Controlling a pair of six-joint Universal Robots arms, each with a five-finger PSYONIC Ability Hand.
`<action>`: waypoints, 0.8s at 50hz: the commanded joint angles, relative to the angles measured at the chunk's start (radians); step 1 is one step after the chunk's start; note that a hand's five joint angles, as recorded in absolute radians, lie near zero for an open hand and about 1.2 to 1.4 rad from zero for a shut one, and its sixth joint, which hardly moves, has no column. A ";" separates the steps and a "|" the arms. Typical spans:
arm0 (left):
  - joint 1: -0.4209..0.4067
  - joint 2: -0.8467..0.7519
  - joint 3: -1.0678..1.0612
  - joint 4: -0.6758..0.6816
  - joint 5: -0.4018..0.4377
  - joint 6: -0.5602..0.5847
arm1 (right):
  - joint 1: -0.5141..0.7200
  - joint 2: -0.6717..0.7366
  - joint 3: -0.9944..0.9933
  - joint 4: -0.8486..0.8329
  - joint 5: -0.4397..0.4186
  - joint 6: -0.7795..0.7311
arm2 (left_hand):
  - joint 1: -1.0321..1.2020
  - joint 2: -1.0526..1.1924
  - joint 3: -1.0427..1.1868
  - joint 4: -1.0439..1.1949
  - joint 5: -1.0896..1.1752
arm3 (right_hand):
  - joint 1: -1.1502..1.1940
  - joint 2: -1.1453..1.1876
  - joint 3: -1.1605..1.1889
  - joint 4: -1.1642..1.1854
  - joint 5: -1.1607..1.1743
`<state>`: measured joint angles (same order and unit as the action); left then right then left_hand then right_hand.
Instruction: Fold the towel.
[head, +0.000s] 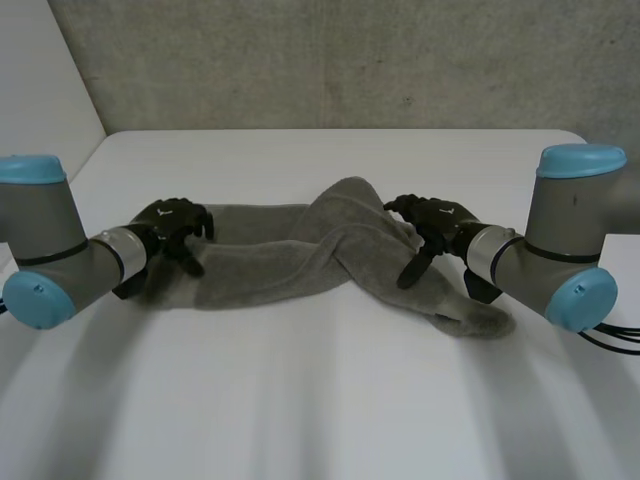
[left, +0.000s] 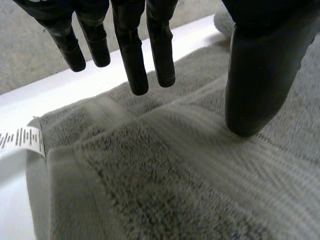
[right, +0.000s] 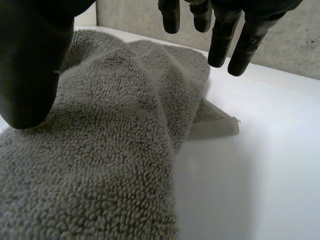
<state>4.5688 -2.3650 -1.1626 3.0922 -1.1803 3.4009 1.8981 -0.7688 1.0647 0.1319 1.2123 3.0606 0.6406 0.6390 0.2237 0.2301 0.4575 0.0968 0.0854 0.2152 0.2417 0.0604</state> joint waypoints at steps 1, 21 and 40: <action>0.001 -0.031 0.012 0.000 -0.027 0.058 | -0.001 -0.006 0.012 -0.002 -0.003 -0.002 | -0.037 -0.035 -0.049 -0.056 -0.028 | -0.097 -0.085 -0.041 -0.067 -0.060; 0.001 0.075 -0.046 -0.004 -0.044 0.098 | -0.002 -0.052 0.053 0.002 -0.017 -0.025 | 0.756 0.757 -0.049 -0.056 0.764 | -0.097 -0.085 -0.041 -0.067 -0.060; 0.036 0.558 -0.424 -0.001 0.065 0.094 | -0.025 -0.349 0.395 -0.008 -0.096 -0.187 | 0.756 0.757 -0.049 -0.056 0.764 | 0.038 0.049 -0.041 -0.067 -0.060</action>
<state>4.5770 -1.9186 -1.4775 3.0872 -1.1697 3.4938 1.8773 -1.0436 1.3587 0.1308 1.1505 2.9104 1.3086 1.3293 0.2237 0.2300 1.1600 0.0992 0.0876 0.2152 0.2417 0.0604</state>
